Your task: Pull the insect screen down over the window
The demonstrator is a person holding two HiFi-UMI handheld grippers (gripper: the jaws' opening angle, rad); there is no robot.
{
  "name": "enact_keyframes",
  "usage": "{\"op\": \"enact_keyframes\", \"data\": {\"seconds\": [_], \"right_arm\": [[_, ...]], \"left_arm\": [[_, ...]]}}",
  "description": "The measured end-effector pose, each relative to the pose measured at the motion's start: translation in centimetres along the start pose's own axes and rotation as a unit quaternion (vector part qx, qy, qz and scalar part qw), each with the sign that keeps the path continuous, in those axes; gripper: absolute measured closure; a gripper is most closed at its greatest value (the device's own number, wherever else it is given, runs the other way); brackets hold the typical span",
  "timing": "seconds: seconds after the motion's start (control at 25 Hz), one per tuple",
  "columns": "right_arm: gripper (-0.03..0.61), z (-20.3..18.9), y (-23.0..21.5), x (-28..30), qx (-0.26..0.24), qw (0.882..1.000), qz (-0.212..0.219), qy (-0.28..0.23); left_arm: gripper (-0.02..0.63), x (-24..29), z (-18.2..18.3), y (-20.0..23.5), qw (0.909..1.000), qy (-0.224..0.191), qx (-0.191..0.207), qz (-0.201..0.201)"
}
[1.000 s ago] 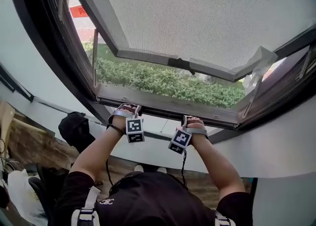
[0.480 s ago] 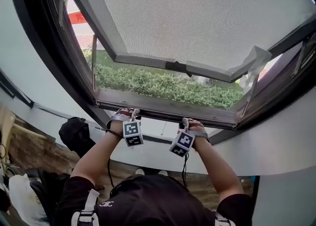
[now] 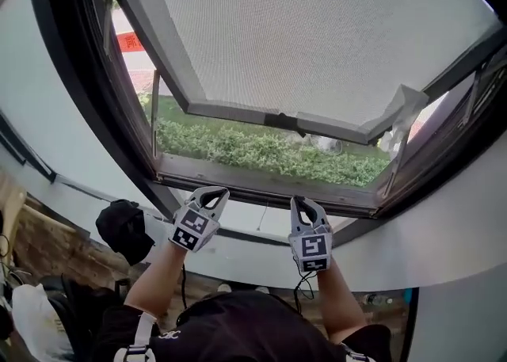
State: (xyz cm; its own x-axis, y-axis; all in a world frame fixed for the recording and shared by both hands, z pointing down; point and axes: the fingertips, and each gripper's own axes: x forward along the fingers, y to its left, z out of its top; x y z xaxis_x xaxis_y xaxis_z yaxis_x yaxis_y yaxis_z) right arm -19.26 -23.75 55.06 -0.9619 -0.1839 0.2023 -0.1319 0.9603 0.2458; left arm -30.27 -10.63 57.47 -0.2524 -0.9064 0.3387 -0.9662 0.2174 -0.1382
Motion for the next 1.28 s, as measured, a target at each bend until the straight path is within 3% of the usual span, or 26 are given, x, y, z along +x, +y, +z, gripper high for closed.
{"op": "enact_keyframes", "data": {"seconds": [0.16,0.28,0.44,0.92,1.28], "right_arm": [[0.572,5.1,-1.8,-3.0,0.089,0.990,-0.048,-0.103],[0.572,6.7,-2.3,-4.7,0.127,0.980,-0.072,-0.133],[0.573,5.5,-1.9,-5.4,0.140,0.980,-0.078,-0.118],[0.574,4.6,-1.1,-4.7,0.119,0.987,-0.067,-0.089],[0.574,4.1,-1.3,-4.3,0.130,0.986,-0.073,-0.077]], "left_arm": [[0.604,-1.9,5.0,-0.7,0.9899,-0.112,-0.066,0.057],[0.604,-3.5,6.5,-1.6,0.9808,-0.149,-0.082,0.095],[0.604,-4.2,6.4,-3.2,0.9784,-0.155,-0.058,0.124],[0.604,-3.4,7.1,-4.1,0.9811,-0.147,-0.047,0.117],[0.604,-2.8,6.8,-4.7,0.9830,-0.140,-0.045,0.110]]}}
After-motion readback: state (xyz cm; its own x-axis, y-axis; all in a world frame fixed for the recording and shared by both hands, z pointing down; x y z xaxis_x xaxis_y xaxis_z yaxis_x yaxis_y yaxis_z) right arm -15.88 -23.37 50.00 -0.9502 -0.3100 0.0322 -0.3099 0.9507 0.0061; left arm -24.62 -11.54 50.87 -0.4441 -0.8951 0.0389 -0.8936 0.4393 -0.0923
